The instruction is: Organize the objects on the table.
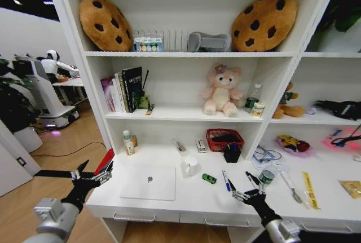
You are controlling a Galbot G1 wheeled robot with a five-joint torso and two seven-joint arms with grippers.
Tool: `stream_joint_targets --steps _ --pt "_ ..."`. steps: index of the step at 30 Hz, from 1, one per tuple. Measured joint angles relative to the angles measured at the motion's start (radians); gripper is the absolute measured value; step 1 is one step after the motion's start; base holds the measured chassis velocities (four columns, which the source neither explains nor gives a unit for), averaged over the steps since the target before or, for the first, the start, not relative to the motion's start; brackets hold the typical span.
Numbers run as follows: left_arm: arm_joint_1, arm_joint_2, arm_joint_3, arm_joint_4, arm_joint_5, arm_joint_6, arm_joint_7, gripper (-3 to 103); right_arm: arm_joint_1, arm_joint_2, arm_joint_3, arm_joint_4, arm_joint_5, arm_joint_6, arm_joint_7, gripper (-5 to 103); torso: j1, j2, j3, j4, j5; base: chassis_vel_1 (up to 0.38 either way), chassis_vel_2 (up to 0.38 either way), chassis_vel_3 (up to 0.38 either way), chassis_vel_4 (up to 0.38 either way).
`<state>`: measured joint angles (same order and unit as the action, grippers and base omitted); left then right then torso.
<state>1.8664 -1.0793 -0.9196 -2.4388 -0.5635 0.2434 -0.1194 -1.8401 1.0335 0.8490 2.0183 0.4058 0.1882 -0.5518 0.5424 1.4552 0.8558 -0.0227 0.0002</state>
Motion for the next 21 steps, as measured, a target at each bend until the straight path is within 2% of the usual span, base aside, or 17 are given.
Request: stream_joint_targets --steps 1,2,3,5,9,14,21 --pt "0.0 0.0 0.0 0.0 0.0 0.0 0.0 100 0.0 0.0 0.0 0.0 0.0 0.0 0.0 100 0.0 0.0 0.0 0.0 0.0 0.0 0.0 0.0 0.0" --pt "0.0 0.0 0.0 0.0 0.0 0.0 0.0 100 0.022 -0.037 0.001 -0.048 0.043 0.016 -0.115 100 0.0 0.0 0.0 0.0 0.0001 0.0 0.0 0.0 0.0" --pt "0.0 0.0 0.0 0.0 0.0 0.0 0.0 100 0.045 -0.061 -0.008 -0.089 0.063 0.022 -0.16 100 0.0 0.0 0.0 0.0 -0.0001 0.0 0.0 0.0 0.0" --pt "0.0 0.0 0.0 0.0 0.0 0.0 0.0 100 0.07 -0.075 -0.018 -0.128 0.072 0.027 -0.174 100 0.0 0.0 0.0 -0.0001 0.0001 0.0 0.0 0.0 0.0" --pt "0.0 0.0 0.0 0.0 0.0 0.0 0.0 100 0.148 -0.099 -0.039 -0.226 0.089 0.031 -0.175 100 0.0 0.0 0.0 0.0 0.0002 0.0 0.0 0.0 0.0" --pt "0.0 0.0 0.0 0.0 0.0 -0.001 0.0 100 0.224 -0.13 -0.074 -0.27 0.106 0.0 -0.143 100 0.0 0.0 0.0 -0.0001 -0.0002 0.0 0.0 0.0 0.0" --pt "0.0 0.0 0.0 0.0 0.0 -0.001 0.0 100 0.369 -0.205 -0.237 -0.367 0.157 -0.064 -0.129 100 0.0 0.0 0.0 0.0001 0.0 0.0 0.0 0.0 0.0"
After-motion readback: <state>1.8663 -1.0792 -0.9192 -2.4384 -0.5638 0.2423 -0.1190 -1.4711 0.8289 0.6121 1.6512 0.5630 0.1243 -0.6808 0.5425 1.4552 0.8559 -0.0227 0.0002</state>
